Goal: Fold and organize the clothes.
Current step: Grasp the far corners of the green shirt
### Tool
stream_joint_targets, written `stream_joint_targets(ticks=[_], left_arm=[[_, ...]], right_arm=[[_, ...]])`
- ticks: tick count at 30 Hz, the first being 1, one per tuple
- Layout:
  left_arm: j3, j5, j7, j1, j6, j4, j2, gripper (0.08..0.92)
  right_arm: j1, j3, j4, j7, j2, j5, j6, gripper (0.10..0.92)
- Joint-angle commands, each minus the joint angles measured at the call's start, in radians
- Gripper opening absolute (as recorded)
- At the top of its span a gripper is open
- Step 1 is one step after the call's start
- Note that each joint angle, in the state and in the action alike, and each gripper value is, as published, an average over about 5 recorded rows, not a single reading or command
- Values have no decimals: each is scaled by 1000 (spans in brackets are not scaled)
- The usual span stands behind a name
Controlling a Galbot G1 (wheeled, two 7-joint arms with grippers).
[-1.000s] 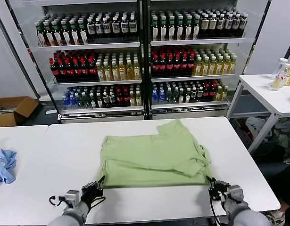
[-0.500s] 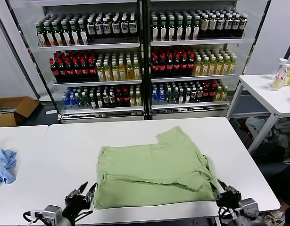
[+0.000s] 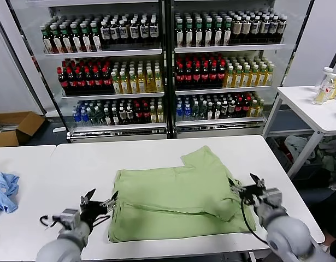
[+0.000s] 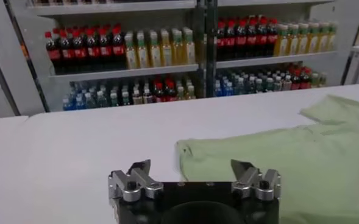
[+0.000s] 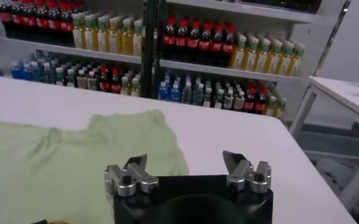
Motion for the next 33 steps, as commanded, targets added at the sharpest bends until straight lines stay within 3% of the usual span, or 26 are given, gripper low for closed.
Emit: stream_joint_targets(ticks=[1,10,19,23,33], left_arm=[[160,-2,-23,-329,15,284,-6,821],[227,-10,-21,-448,29,423,-39,823],[243,-21,-15,-464,33,458,-45,806],[243,-28,-10,-453,33,455,-40,706],[243,-64,14,-417,42,424,-27,420]], right_arm=[[355,-197,-296,8,65,61,-20,822],[543,-320,-547,-16,180,66,-20,822],[606,-364,-704,-37,258,77,-21,823],[615,-376,-750,-47,272,95,-22,764],[621,-389,-793,-64,273,135,-23,472]])
